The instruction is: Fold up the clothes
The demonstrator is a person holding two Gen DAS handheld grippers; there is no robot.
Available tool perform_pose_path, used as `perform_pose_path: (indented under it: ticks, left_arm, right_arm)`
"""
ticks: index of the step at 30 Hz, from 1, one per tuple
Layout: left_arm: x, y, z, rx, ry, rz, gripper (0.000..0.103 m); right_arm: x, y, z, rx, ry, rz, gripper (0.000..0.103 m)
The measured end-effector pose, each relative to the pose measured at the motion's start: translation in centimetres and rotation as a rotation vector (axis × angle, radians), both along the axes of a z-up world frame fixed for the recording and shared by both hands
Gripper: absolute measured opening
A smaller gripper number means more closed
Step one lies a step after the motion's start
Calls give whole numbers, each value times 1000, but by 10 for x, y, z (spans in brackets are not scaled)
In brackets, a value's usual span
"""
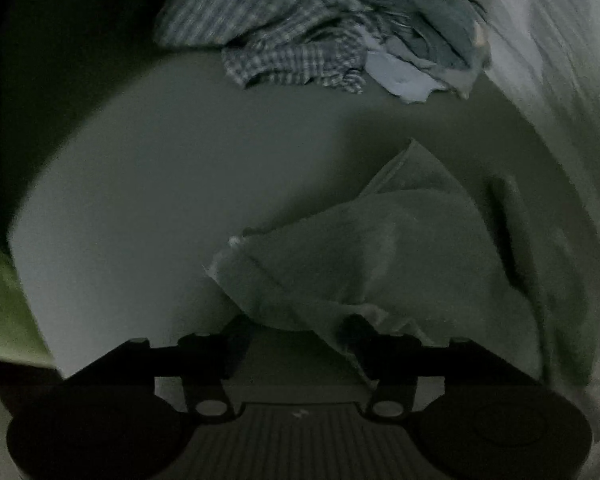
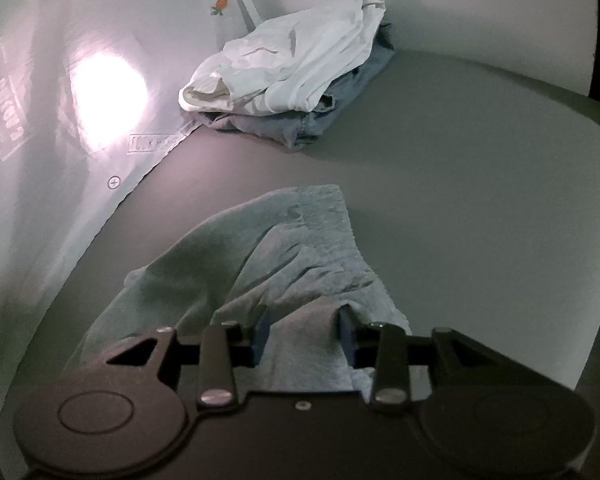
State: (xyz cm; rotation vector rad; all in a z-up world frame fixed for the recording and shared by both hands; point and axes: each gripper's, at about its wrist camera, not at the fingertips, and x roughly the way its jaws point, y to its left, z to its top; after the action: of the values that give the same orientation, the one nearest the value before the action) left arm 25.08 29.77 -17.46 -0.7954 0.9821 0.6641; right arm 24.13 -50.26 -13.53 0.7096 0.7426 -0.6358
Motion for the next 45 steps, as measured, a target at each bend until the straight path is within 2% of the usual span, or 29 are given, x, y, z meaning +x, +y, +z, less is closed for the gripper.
perform_pose_path:
  ticks: [4,6,7,10,12,16,21,23,25,28,31,34,35,38,40,42,45]
  left_arm:
    - [0,4,-3,-37,-73,67,54]
    - [1,3,-3,-27,-97,85,29]
    - [1,2,-1,-17,-106,95,7]
    - [1,-3,9,38,-126,119,5]
    - [-3,-11,28,97,-137,110,5]
    - [-31,-25,89,160,-223,127,5]
    - [-67,-37,173,310,-320,193,4]
    - [-64,-42,199,370,-341,194,4]
    - [-46,-48,212,435,-335,160,4]
    - [11,-48,195,527,-267,56,7]
    - [77,-28,145,502,-137,-20,12]
    - [112,-16,107,427,-12,-40,19]
    - [115,-15,98,406,7,-44,25]
    - [100,-24,85,384,-4,-80,42]
    - [85,-30,75,389,14,-112,45]
    - [70,-31,62,380,64,-104,47]
    - [38,-25,39,324,136,-66,47]
  right_arm:
    - [1,-8,-3,35,-17,-34,40]
    - [-1,-12,-5,58,-30,-53,40]
    - [-2,-14,-5,69,-35,-59,40]
    - [-4,-20,-6,85,-50,-68,40]
    - [-5,-22,-5,71,-51,-65,40]
    - [-1,-28,-4,11,-31,-47,40]
    - [8,-41,-8,10,-34,-38,40]
    - [10,-46,-11,29,-39,-47,40]
    - [13,-48,-12,35,-42,-48,40]
    - [18,-47,-14,19,-39,-42,40]
    - [22,-47,-17,29,-44,-41,40]
    - [23,-48,-16,24,-44,-39,44]
    - [21,-48,-15,11,-42,-35,45]
    - [15,-47,-15,-24,-23,-31,46]
    - [10,-46,-18,-34,-4,-30,46]
    - [8,-48,-24,-33,14,-27,46]
    - [7,-53,-32,-32,38,-19,46]
